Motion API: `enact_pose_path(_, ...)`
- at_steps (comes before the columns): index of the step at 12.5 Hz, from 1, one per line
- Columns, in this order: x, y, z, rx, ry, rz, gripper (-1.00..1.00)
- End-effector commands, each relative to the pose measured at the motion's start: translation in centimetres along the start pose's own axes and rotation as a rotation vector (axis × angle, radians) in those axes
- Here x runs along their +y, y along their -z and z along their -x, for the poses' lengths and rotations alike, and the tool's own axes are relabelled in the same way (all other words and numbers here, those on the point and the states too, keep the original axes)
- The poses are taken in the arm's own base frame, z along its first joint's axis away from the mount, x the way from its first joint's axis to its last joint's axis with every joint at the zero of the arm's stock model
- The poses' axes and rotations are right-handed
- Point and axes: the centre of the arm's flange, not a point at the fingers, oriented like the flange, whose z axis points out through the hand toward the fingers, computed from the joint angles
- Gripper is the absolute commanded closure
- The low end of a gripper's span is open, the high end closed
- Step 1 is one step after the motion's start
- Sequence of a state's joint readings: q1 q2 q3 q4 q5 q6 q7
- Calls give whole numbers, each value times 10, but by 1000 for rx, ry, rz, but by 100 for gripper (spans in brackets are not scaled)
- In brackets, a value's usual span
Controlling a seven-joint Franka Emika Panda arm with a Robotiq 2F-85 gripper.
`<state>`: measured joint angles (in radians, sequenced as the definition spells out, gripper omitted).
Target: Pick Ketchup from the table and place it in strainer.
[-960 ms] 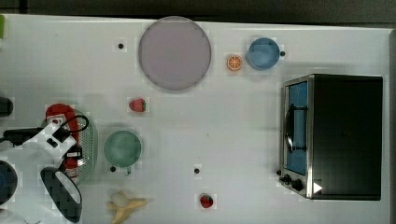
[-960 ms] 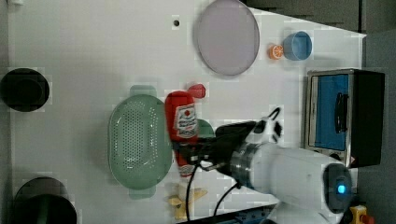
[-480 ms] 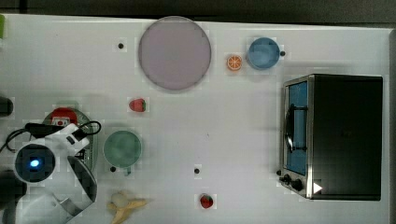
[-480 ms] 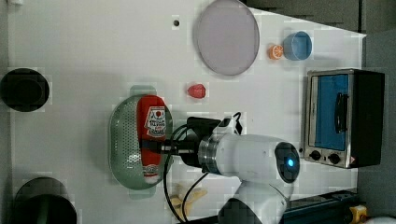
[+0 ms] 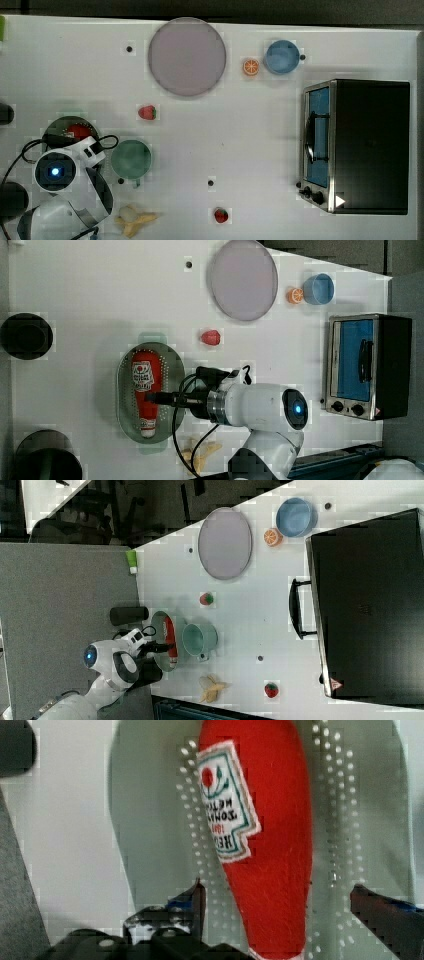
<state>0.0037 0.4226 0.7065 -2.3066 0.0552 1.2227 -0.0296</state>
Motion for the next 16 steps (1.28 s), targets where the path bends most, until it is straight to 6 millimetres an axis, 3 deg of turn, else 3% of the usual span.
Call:
enact_pose_path(1,-14,70,-32,143,-64,-38,-100)
enact_pose_path(3,4,107,-53,194,-105,-5,-100)
enact_pose_path(5,40,149,-79,230,-185,61,-100)
enact_pose_path(9,116,262,-117,305,-383,165,-100)
enact_pose_path(14,182,403,-108,239,-622,199,-100)
enact_pose_path(16,197,439,-98,179,-667,220,-100)
